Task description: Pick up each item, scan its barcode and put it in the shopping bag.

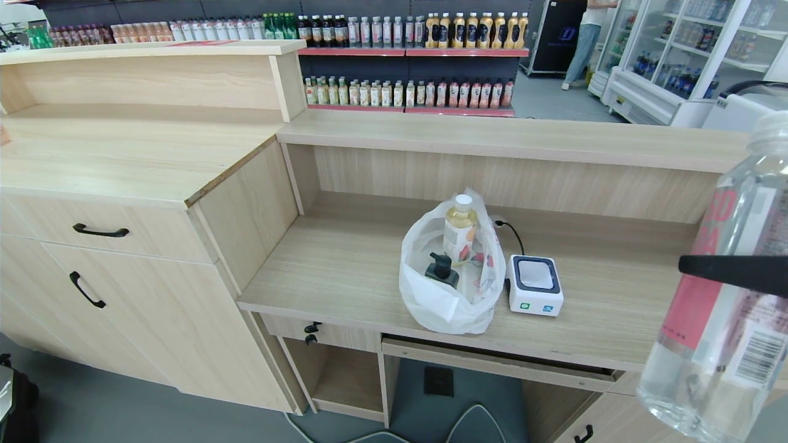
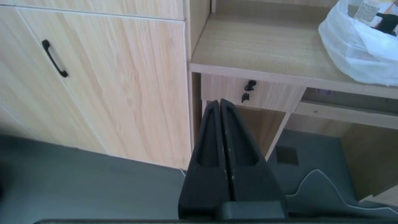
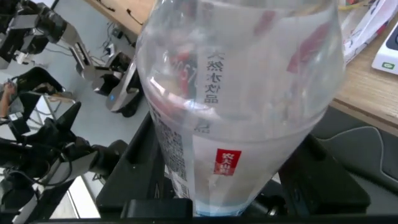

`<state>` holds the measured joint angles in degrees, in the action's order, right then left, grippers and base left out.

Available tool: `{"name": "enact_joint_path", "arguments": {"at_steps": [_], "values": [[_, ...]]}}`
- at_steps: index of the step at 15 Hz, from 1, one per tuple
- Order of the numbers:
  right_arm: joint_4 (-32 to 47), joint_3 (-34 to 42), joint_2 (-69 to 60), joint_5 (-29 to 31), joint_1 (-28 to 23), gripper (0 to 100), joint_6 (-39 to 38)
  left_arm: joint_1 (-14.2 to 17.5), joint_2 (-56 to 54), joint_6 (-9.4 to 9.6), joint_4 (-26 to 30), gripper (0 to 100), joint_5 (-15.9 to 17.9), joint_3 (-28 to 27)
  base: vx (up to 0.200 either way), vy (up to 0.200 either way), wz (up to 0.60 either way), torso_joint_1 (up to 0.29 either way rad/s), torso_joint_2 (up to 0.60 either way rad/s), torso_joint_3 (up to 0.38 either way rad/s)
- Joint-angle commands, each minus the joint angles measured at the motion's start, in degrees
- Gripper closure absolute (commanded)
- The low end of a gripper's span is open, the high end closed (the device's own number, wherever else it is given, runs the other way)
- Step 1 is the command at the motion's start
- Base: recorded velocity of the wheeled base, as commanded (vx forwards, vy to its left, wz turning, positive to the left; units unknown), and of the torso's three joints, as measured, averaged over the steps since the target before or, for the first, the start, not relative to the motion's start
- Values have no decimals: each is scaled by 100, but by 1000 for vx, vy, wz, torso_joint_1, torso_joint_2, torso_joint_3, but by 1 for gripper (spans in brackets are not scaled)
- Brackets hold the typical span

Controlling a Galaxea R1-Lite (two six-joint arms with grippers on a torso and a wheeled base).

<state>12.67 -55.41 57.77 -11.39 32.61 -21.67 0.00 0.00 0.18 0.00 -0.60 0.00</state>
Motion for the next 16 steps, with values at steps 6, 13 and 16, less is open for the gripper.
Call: {"name": "enact_joint_path", "arguments": {"at_steps": [6,13,16], "values": [[236,47,-407,-4,167,100,-30,0,0,-1,0,100,-2,0,0,0,0,0,0,0],[228,118,-345,31,-18,100,-21,0,0,-1,0,100,-2,0,0,0,0,0,0,0],[140,364,59,690,-1345,100,744,0,0,-1,0,100,7,0,0,0,0,0,0,0]]}}
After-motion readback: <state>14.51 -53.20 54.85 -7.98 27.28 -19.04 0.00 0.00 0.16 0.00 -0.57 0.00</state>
